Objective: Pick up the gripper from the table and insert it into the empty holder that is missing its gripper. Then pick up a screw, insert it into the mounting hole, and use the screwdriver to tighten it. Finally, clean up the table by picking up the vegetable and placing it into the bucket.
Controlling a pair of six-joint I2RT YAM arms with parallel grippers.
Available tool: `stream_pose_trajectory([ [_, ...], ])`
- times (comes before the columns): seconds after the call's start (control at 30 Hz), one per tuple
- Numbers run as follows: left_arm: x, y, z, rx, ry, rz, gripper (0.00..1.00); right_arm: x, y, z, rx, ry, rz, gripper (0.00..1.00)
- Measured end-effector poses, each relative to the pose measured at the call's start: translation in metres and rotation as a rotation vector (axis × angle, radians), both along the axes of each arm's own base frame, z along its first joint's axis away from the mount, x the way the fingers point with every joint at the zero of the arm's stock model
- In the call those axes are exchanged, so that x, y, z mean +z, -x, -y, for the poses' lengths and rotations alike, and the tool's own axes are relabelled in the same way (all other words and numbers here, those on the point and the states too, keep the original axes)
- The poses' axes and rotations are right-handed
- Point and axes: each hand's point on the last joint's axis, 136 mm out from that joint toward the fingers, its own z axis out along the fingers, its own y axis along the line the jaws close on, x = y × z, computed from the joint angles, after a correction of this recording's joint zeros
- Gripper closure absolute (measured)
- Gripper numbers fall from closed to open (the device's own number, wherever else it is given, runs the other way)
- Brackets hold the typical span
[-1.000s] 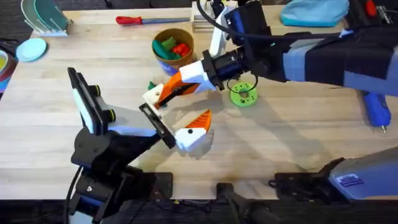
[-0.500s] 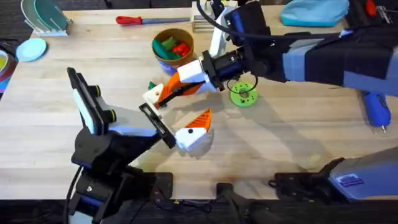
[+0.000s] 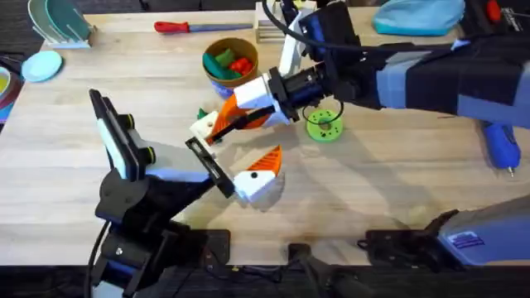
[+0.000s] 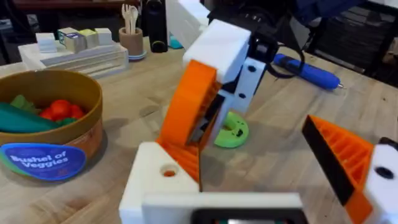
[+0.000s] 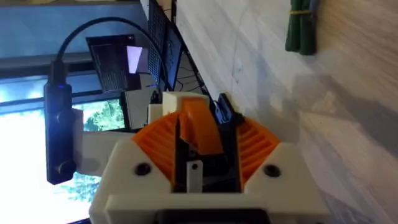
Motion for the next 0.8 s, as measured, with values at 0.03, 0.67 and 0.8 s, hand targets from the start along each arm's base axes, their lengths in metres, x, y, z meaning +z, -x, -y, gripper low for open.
stream_pose_trajectory([
  [0.03,0.0,0.0,0.0,-0.002,0.0,0.0,0.008,0.0,0.0,0.0,0.0,0.0,-0.001,0.571],
  [0.67,0.0,0.004,0.003,-0.027,-0.001,0.002,0.009,0.012,-0.042,0.025,-0.1,-0.053,0.061,0.009],
  [0.8,0.0,0.009,0.007,-0.068,0.001,0.0,0.009,0.006,-0.063,0.041,-0.176,-0.003,0.114,0.009],
])
